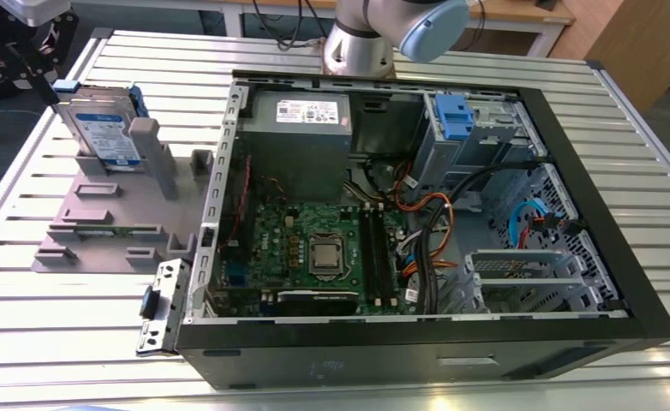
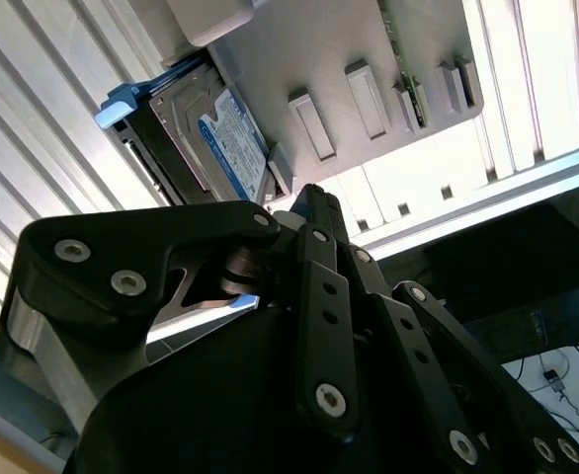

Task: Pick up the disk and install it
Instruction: 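Pick up the disk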

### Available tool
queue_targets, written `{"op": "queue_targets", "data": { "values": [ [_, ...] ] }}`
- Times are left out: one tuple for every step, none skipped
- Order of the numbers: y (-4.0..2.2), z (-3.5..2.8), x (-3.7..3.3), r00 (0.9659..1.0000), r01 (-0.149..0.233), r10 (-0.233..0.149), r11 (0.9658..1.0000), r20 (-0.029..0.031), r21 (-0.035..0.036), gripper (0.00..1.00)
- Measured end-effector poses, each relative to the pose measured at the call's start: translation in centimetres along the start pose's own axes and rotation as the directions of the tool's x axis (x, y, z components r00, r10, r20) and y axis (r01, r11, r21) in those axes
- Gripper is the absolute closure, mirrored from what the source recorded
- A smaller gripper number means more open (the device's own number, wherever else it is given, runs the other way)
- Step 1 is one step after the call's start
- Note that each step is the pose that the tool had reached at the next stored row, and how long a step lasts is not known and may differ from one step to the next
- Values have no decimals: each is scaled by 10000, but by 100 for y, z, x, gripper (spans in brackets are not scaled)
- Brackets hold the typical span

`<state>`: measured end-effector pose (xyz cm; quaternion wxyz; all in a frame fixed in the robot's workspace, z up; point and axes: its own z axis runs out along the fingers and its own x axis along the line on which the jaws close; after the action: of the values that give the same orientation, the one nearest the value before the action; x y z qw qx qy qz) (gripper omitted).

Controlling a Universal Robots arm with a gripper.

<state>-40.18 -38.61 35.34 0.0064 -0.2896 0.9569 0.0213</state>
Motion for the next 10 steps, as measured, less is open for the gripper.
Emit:
{"op": "queue_targets", "data": {
  "values": [
    [0,0,0,10000,15,-15,10000,-1,-1,89],
    [0,0,0,10000,29,-29,10000,-1,-1,89],
    [0,0,0,10000,45,-45,10000,-2,-1,89],
    [0,0,0,10000,60,-60,10000,-2,-1,89],
    [0,0,0,10000,74,-74,10000,-2,-2,89],
    [0,0,0,10000,90,-90,10000,-3,-3,89],
    [0,0,0,9999,104,-104,9999,-4,-3,89],
    [0,0,0,9999,120,-120,9999,-4,-3,89],
    [0,0,0,9999,135,-135,9999,-5,-3,89],
    [0,0,0,9999,150,-150,9999,-5,-4,89]
  ]
}}
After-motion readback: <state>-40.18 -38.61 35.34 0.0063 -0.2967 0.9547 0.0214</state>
